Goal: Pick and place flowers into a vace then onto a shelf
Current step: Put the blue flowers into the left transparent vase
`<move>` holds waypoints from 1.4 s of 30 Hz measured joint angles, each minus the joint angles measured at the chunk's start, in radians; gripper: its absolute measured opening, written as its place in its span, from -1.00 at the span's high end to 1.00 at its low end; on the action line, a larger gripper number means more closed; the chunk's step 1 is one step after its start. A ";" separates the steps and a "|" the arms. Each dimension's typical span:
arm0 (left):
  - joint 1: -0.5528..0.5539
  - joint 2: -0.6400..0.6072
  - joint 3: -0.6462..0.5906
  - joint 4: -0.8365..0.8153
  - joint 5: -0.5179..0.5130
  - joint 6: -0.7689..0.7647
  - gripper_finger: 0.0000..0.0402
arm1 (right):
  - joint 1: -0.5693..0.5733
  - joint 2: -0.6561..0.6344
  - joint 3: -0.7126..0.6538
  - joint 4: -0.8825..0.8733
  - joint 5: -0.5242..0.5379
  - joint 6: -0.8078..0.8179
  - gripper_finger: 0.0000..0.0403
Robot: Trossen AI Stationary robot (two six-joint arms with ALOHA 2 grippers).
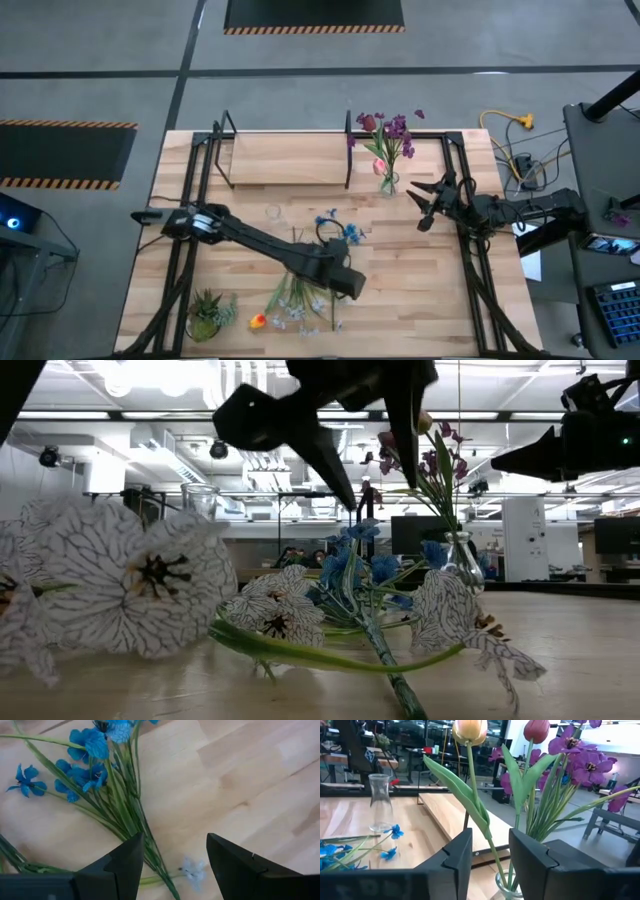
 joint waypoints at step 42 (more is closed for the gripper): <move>0.002 0.002 -0.316 0.250 -0.001 -0.110 0.58 | 0.000 0.000 0.000 -0.003 -0.002 -0.045 0.53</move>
